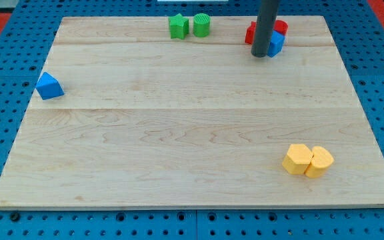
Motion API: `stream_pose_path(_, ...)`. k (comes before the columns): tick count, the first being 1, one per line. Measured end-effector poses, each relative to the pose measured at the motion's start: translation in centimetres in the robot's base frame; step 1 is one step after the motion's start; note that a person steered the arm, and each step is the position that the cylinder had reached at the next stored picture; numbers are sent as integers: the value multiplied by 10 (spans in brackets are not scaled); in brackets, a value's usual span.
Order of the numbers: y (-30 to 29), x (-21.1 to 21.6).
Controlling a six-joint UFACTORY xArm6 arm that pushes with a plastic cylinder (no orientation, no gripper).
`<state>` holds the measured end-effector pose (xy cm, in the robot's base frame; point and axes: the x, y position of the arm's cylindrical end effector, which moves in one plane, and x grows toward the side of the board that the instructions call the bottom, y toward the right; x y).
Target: Point your arm at the center left of the board
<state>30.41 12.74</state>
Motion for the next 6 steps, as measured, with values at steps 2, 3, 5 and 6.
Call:
stream_pose_path(2, -22, 65)
stream_pose_path(3, -91, 122)
stream_pose_path(5, -295, 140)
stream_pose_path(6, -363, 152)
